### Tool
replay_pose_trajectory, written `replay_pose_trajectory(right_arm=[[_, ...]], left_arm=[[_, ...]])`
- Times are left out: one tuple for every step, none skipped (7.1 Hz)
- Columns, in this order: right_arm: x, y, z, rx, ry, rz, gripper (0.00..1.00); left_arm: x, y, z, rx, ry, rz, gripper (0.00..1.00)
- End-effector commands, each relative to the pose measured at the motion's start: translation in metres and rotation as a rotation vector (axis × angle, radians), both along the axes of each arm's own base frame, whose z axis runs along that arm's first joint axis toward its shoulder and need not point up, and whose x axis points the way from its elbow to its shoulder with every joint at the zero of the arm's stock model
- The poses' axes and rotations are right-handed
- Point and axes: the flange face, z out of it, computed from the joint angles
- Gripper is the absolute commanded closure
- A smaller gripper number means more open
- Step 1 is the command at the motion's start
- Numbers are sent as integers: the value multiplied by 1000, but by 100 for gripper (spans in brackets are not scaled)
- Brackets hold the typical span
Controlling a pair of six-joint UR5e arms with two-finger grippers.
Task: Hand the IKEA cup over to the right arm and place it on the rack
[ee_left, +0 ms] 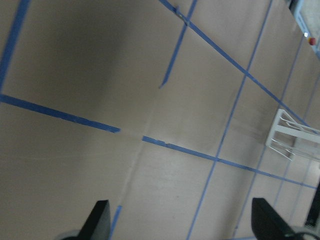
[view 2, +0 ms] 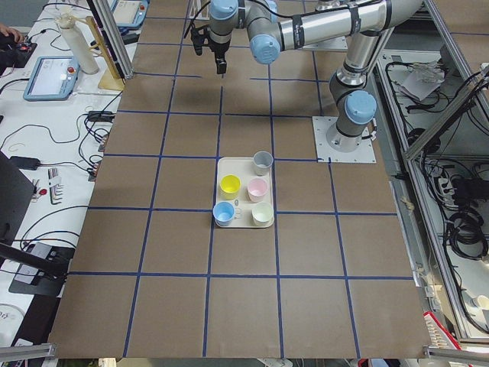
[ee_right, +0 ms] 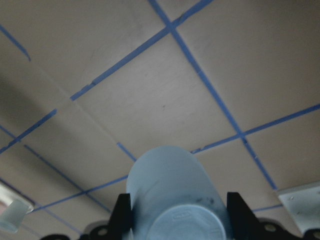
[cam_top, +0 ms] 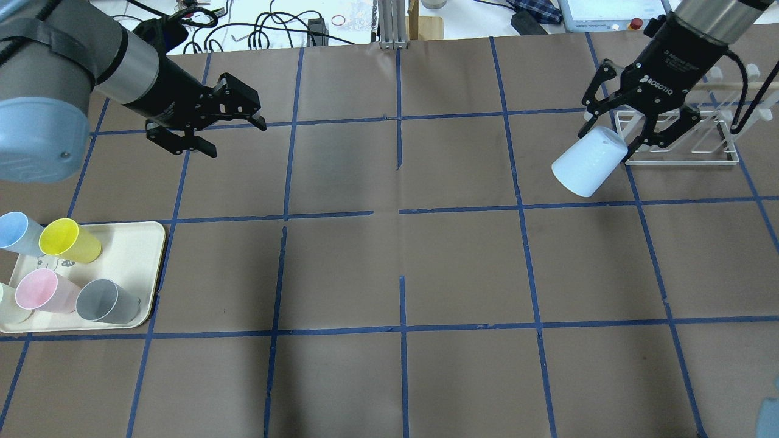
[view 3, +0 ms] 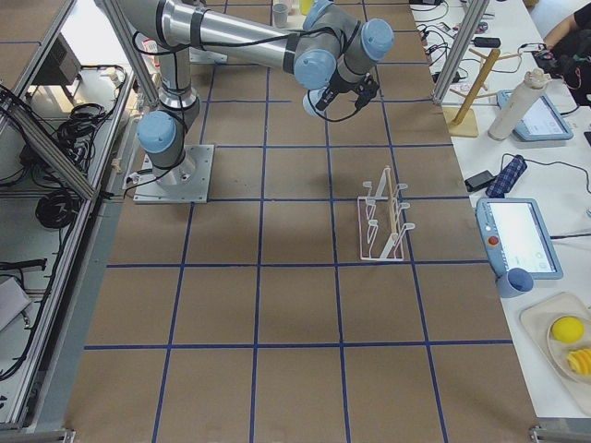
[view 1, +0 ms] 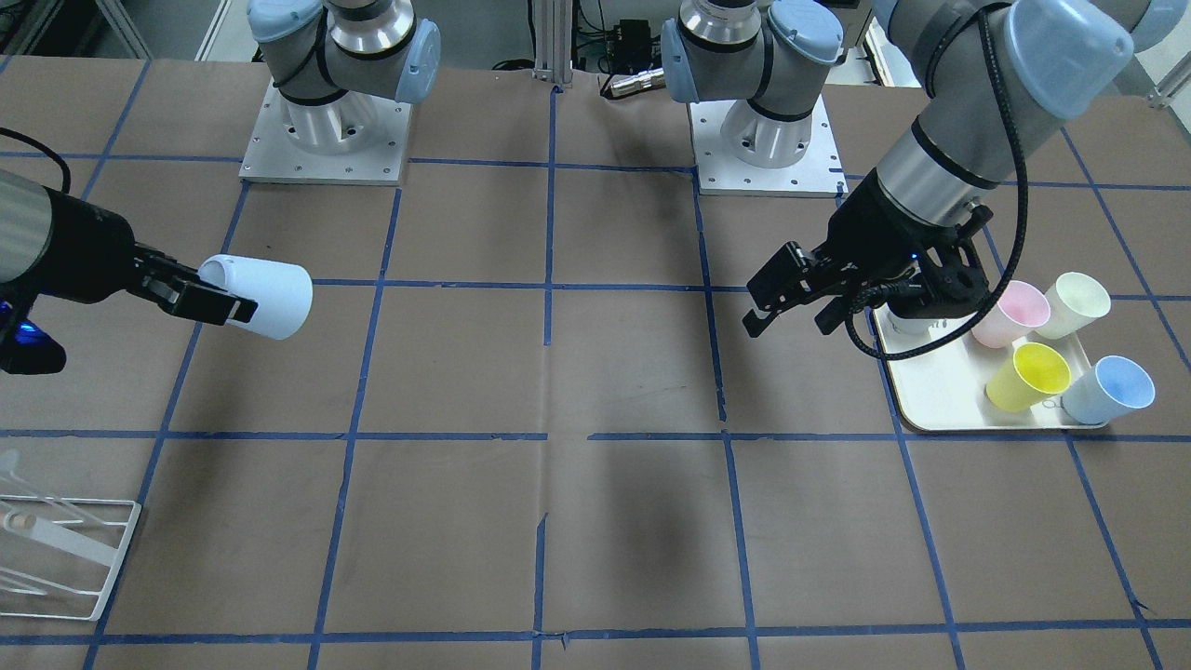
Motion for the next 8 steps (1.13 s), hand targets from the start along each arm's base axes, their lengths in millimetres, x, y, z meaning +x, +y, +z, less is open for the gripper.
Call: replay_pose_trajectory(right_arm=[[-29,-21,10,-147,253,138,100],[-42,-27,16,-199,353,251,100],[-54,-32,18,-219,420,330,100],[-75,-40,14,-252,430,373,100],[-98,-45,5,-256,428,401,100],[-114,-51,-7,-262,424,422,100],[-117,-59,-17,-282,428,423,100],[-117,-64,-25,-283,421,424,100]], left_arm=[[-18,25,23,42,-217,-100,0],[-43,37,24,69,-235,-153,0],[-57,49,26,63,-275,-191,0],[-64,58,28,65,-267,-206,0],[-63,62,29,80,-268,-207,0],[-59,61,29,85,-268,-212,0],[-55,60,30,78,-271,-255,0],[-54,61,30,83,-267,-257,0]])
